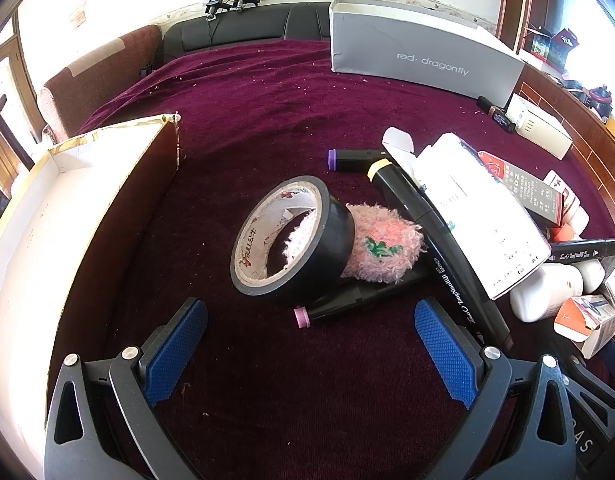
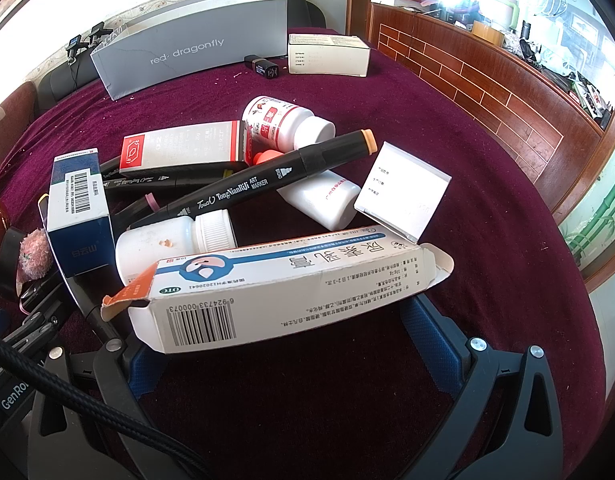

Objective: Organize objects
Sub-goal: 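Reach the left gripper to the black tape roll and grasp it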

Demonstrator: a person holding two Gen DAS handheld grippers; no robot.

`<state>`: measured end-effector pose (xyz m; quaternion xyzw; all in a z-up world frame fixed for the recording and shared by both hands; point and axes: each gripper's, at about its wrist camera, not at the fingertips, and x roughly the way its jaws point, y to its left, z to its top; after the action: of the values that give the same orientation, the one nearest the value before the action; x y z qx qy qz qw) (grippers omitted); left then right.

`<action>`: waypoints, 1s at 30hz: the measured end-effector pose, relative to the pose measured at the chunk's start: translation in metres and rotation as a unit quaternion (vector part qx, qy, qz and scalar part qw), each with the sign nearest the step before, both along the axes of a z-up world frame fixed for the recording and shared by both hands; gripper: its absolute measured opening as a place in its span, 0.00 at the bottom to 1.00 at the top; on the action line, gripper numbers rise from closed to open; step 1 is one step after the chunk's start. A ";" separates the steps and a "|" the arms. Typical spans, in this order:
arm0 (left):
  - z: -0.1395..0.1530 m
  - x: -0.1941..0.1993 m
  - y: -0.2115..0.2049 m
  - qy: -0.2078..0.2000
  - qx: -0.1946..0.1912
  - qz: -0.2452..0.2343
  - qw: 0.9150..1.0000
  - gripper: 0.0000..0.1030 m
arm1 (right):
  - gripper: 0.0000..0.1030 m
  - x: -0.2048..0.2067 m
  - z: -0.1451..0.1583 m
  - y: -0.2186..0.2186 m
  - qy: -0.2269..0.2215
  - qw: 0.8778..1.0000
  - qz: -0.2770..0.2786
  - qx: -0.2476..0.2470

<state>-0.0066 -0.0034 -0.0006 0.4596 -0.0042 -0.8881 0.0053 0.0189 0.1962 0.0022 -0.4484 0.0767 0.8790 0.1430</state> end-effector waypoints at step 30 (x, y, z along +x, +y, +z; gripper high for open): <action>0.039 0.039 -0.051 -0.035 0.016 -0.157 0.987 0.98 | 0.99 0.010 0.011 0.000 -0.076 0.994 0.078 -0.018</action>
<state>0.0328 -0.0541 0.0384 0.4839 -0.0625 -0.8613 -0.1416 0.0285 0.1965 0.0129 -0.5208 0.0466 0.8494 0.0712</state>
